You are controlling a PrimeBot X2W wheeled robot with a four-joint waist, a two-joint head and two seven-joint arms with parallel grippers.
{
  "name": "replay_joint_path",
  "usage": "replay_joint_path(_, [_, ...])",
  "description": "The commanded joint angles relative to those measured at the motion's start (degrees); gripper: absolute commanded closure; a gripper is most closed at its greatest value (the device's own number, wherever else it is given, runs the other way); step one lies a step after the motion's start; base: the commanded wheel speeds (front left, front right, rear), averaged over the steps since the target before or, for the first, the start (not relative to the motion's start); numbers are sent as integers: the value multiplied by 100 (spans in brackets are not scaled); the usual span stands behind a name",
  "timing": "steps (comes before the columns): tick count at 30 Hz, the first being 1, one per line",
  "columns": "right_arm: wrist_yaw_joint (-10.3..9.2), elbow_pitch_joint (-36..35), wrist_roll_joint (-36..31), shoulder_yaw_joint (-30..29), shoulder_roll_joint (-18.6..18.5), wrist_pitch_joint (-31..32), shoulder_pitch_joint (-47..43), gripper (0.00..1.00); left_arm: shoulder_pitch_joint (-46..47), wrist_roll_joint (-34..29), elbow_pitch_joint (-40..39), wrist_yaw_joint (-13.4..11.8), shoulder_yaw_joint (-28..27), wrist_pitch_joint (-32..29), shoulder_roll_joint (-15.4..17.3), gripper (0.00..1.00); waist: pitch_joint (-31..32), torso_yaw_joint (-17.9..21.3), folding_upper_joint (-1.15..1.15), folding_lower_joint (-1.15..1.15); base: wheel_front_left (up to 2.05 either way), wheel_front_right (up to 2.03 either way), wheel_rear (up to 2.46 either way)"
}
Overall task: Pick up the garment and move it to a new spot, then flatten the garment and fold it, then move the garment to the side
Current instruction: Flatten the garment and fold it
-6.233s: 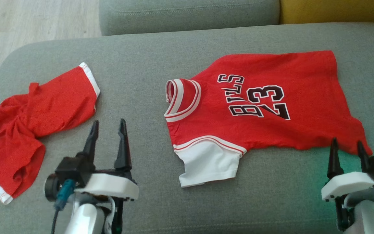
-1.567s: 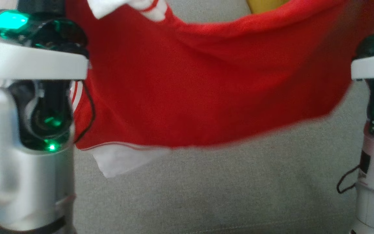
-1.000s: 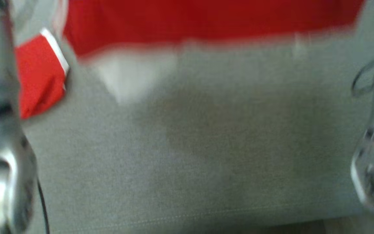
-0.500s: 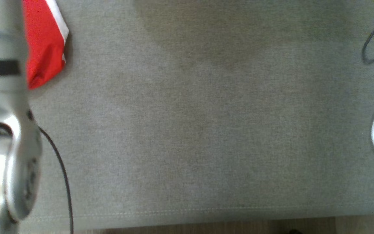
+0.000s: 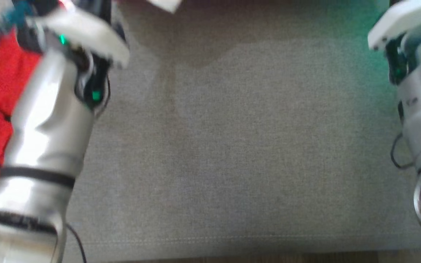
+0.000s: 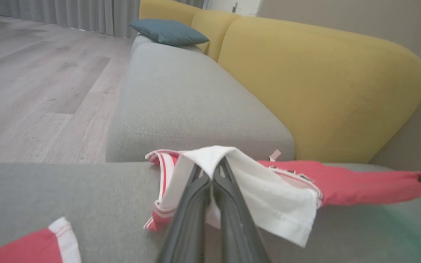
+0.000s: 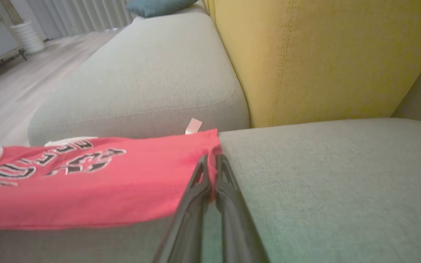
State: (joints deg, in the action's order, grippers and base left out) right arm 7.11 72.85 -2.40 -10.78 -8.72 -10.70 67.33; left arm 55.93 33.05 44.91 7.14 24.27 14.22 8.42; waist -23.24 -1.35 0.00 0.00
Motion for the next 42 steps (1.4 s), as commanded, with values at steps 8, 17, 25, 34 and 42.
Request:
replay_joint_path(8, [37,49,366,1179,-179,563,-627,100,-872,493,-759,34,699,62,924,100,556,-34,0,0,0,0,0])
replay_joint_path(17, [37,14,1159,2232,-577,1041,-1188,100,-1646,826,-1652,35,1441,-119,1559,100,915,-7,0,0,0,0,0])
replay_joint_path(25, [37,-384,2039,2951,-875,1748,-1801,100,-2201,1152,-2547,35,1871,-581,2092,100,1301,-1,0,0,0,0,0])
replay_joint_path(34, [37,-1364,3183,3740,-1321,2805,-2527,100,-2635,1406,-3331,35,2141,-1023,2570,100,1595,11,0,0,0,0,0])
replay_joint_path(42, [37,-2181,3989,4204,-1907,3893,-3102,100,-3037,1616,-3867,16,2282,-1399,2938,100,1911,17,0,0,0,0,0])
